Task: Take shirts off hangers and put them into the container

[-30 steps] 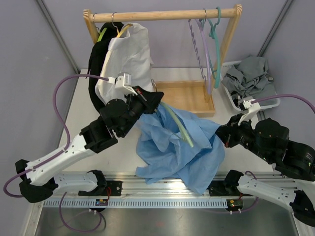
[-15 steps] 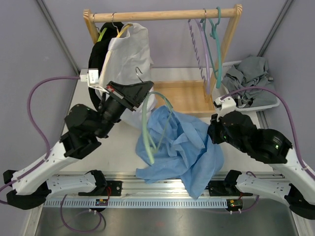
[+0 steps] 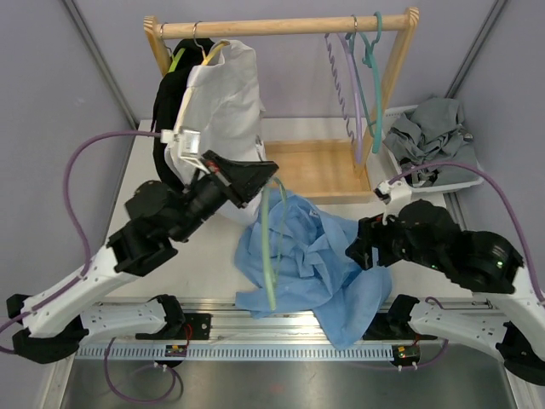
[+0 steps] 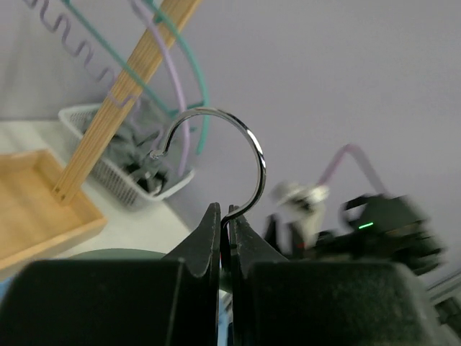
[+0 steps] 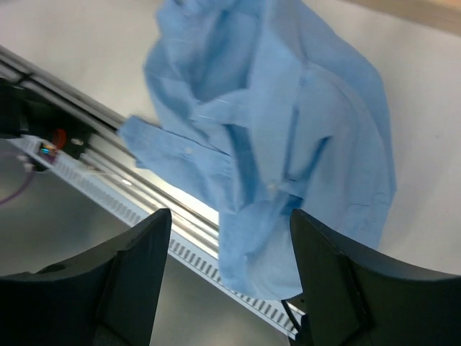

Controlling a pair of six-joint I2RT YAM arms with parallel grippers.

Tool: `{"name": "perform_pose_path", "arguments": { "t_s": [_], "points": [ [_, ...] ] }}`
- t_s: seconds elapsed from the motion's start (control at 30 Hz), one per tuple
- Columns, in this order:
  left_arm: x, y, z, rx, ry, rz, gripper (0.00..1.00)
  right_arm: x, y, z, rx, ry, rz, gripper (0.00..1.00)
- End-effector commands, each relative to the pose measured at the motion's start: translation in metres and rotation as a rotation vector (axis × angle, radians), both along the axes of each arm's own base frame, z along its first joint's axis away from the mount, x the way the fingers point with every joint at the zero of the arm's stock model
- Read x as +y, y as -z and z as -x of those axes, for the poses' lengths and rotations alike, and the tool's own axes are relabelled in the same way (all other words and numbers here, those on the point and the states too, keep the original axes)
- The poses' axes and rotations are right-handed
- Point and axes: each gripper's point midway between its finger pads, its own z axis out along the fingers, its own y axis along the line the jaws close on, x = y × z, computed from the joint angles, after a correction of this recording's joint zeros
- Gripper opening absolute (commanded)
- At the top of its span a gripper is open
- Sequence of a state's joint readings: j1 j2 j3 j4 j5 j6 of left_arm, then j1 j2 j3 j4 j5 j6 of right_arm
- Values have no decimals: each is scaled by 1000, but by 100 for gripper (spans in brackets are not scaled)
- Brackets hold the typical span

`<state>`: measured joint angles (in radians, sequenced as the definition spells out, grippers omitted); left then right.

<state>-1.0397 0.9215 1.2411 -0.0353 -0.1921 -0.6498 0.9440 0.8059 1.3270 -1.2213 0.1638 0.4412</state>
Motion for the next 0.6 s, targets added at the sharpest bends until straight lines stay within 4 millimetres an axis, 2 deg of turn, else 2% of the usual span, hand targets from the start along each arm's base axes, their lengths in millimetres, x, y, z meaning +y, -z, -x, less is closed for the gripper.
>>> {"name": "perform_pose_path", "arguments": {
  "t_s": [0.0, 0.03, 0.07, 0.13, 0.17, 0.2, 0.23, 0.37, 0.47, 0.57],
  "points": [
    [-40, 51, -6, -14, 66, -203, 0, 7, -73, 17, -114, -111, -211, 74],
    [-46, 58, -5, -21, 67, -236, 0, 8, -80, 18, -124, -121, -216, 75],
    [-47, 67, -14, -31, 11, -285, 0, 11, -92, 16, -136, -131, -224, 74],
    [-60, 80, -15, -49, -5, -367, 0, 18, -99, 17, -140, -170, -222, 74],
    [-60, 86, -21, -69, -49, -418, 0, 23, -103, 14, -139, -180, -216, 74],
    [-62, 85, -22, -77, -59, -444, 0, 28, -105, 17, -131, -215, -216, 74],
    [-73, 96, -22, -82, -53, -488, 0, 30, -107, 16, -132, -222, -216, 74],
    [-84, 107, -23, -149, -126, -632, 0, 36, -123, 9, -163, -227, -216, 73],
    [-96, 113, -22, -191, -168, -737, 0, 43, -126, 7, -157, -241, -215, 72],
    [-102, 116, -24, -208, -195, -788, 0, 49, -120, 5, -132, -253, -198, 72]
  ]
}}
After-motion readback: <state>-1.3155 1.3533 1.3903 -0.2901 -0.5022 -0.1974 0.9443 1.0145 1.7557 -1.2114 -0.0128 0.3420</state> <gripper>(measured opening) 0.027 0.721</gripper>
